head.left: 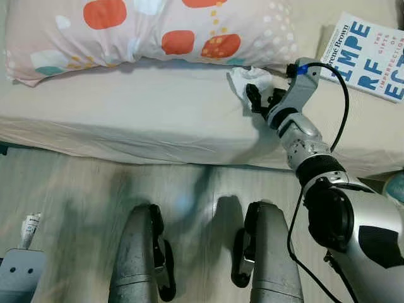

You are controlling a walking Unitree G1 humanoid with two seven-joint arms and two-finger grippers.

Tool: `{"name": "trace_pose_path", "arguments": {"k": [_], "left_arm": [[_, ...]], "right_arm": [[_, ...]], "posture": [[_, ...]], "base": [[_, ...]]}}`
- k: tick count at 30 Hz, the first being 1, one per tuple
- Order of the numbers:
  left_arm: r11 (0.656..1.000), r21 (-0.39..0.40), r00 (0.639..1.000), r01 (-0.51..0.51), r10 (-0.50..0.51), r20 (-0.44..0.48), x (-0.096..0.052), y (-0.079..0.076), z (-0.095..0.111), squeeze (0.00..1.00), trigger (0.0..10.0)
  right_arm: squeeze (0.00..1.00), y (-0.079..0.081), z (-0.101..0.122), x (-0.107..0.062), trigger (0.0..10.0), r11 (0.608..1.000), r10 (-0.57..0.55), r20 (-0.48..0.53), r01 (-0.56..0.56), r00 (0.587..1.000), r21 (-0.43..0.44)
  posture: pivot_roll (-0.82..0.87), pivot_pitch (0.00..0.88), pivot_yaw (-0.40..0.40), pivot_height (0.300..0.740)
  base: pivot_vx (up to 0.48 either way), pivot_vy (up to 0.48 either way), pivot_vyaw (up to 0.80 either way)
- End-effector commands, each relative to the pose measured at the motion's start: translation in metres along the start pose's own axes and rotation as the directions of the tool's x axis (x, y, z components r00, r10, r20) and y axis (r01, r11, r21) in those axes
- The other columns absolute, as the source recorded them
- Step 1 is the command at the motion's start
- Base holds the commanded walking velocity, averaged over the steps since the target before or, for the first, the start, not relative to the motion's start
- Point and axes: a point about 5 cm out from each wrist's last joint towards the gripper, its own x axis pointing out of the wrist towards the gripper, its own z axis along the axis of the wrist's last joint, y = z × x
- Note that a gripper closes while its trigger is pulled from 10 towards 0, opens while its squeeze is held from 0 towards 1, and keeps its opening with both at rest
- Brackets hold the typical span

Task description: Clean up the room

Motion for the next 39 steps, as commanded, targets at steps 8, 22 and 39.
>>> {"name": "trace_pose_path", "arguments": {"k": [8, 22, 39], "left_arm": [[0.999, 0.03, 0.997, 0.018, -0.015, -0.08, -0.011, 0.002, -0.015, 0.0, 0.0], [0.999, 0.029, 0.996, 0.018, -0.015, -0.09, -0.011, -0.001, -0.018, 0.0, 0.0], [0.975, -0.204, 0.995, -0.092, 0.1, 0.03, 0.088, -0.038, 0.026, 0.0, 0.0]], "right_arm": [[0.0, 0.011, -0.005, 0.002, 0.0, 0.993, 0.075, -0.009, -0.073, 0.997, 0.097], [0.0, 0.021, -0.005, 0.004, 0.0, 0.984, 0.136, -0.006, -0.134, 0.991, 0.116], [0.0, 0.047, -0.094, -0.038, 0.0, 0.873, 0.371, 0.013, -0.353, 0.929, 0.335]], "posture": [[0.34, 0.753, -0.012, 0.57], [0.33, 0.742, -0.028, 0.57], [0.09, 0.419, -0.085, 0.59]], "base": [[0.0, 0.0, 0.0], [0.0, 0.0, 0.0], [0.0, 0.0, 0.0]]}}
